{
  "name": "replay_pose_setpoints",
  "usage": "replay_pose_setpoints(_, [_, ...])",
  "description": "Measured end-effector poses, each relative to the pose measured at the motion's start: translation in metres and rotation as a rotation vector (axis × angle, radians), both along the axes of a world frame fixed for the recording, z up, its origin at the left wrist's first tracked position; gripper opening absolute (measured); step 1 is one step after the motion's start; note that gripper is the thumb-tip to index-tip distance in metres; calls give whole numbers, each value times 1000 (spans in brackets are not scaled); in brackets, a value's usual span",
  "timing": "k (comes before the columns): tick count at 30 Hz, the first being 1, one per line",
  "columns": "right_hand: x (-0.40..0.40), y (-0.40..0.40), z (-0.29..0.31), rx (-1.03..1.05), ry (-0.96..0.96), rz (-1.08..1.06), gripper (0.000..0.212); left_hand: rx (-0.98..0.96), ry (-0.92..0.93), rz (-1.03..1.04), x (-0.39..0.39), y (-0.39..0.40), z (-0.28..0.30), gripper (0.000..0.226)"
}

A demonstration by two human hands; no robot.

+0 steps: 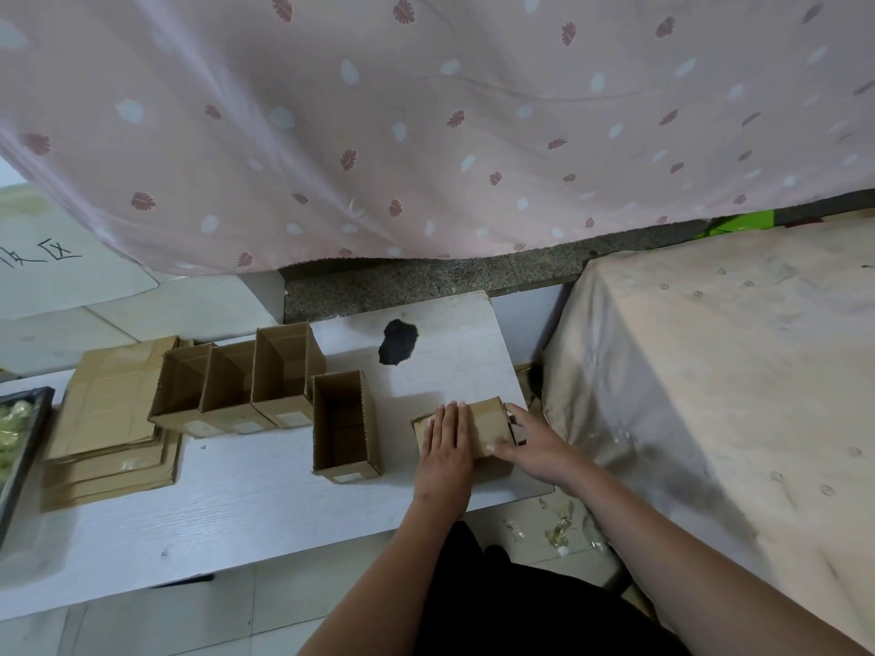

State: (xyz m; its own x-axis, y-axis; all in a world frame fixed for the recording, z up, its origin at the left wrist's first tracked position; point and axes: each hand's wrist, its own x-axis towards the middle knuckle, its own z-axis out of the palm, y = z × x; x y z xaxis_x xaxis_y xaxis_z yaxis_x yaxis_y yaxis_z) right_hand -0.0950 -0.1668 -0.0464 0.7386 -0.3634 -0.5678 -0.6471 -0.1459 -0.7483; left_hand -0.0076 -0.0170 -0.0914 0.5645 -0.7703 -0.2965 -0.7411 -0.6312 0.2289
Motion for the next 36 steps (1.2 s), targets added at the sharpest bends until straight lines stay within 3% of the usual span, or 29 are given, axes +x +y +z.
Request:
replay_pose_setpoints(7, [9, -31, 13, 30, 91, 139, 122, -49, 332, 41, 64, -28, 63, 100])
replay_pose_setpoints(10, [15, -43, 14, 40, 101, 154, 127, -25, 497, -14, 97, -36, 96, 95])
replay_pose_setpoints(13, [15, -44, 16, 145, 67, 27, 118, -27, 599, -6, 119, -33, 116, 84])
replay_pose_setpoints(16, [19, -41, 15, 192, 58, -143, 98, -97, 553, 29, 122, -29, 119, 75])
replay_pose_setpoints(22, [34, -35, 22, 667, 312, -429, 63, -170, 431, 25, 79, -27, 100, 75])
replay_pose_setpoints(28, [34, -37, 8, 857, 480, -526, 43, -126, 192, -204, 46, -4, 72, 110])
replay_pose_setpoints(33, [27, -31, -8, 824, 549, -494, 51, -98, 31, -211, 31, 9, 40, 106])
replay_pose_setpoints(35, [26, -26, -9, 579, 531, -467, 52, -75, 61, -172, 31, 10, 33, 103])
replay_pose_setpoints(36, [24, -23, -11, 312, 463, -444, 51, -64, 74, -159, 31, 8, 30, 102])
